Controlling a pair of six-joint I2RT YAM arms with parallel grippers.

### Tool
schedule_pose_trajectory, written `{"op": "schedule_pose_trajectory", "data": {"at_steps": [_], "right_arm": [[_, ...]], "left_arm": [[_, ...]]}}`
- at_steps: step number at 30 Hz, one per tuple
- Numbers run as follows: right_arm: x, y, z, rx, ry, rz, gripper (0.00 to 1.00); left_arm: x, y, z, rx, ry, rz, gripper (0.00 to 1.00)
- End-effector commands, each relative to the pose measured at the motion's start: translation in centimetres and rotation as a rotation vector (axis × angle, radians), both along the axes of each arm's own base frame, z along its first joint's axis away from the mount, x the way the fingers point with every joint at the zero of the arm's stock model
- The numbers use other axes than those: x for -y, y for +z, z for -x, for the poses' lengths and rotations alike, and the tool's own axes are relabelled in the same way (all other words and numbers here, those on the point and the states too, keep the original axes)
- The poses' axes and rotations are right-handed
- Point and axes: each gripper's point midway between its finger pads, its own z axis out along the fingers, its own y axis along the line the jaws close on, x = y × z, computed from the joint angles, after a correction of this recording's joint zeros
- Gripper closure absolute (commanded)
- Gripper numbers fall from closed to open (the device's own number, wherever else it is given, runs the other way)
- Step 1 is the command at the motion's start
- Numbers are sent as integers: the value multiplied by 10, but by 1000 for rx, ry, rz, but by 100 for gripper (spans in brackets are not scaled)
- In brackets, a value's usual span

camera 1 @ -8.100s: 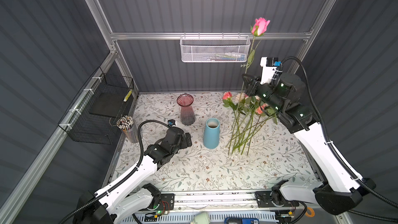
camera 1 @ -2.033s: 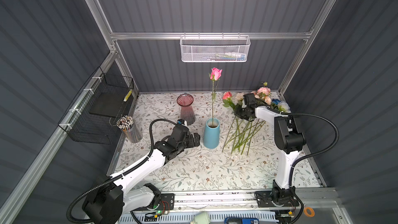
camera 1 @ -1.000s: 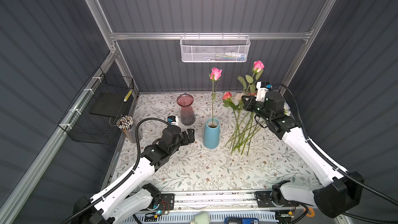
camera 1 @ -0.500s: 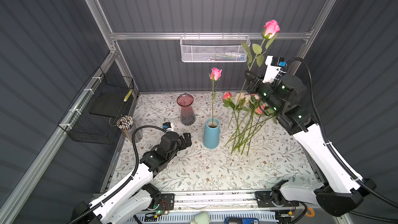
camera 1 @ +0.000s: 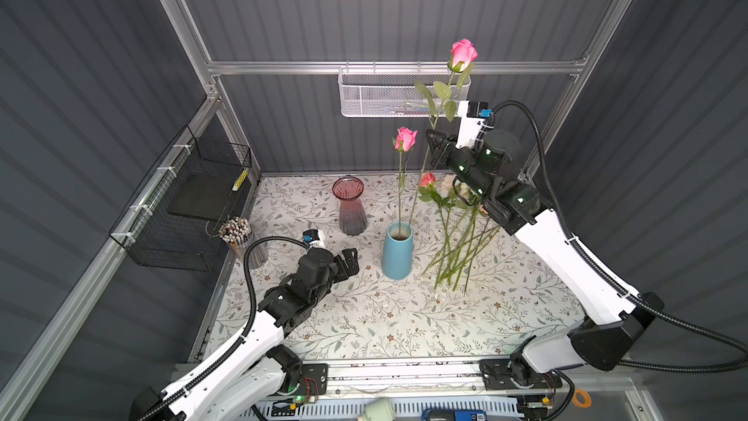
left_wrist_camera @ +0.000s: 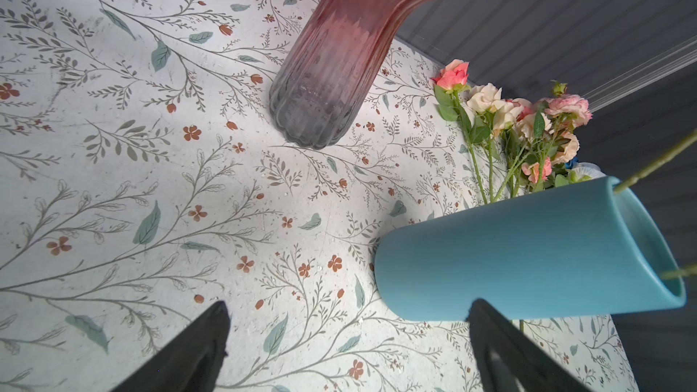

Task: Arrange flowers in a vase
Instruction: Place the flower in the vase.

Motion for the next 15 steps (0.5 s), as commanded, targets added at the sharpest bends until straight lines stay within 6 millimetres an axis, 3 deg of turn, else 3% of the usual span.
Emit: {"op": "schedule_pose_trajectory", "data": {"at_steps": [1,5,8,15], "right_arm": [[2,14,-1,61,-20,-27,92],[-2,-3,-6,32,-18,-21,91],[-6,-26,-5,-13,-4,-24,91],[-19,-87,18,-86,27,-29,85]], "left_arm": [[-5,10,-1,24,6,-18,1],[-3,11,-2,24,1,-13,1],[-1,10,-2,18,-7,-16,1],[2,2,-3,5,-12,-9,1]]}}
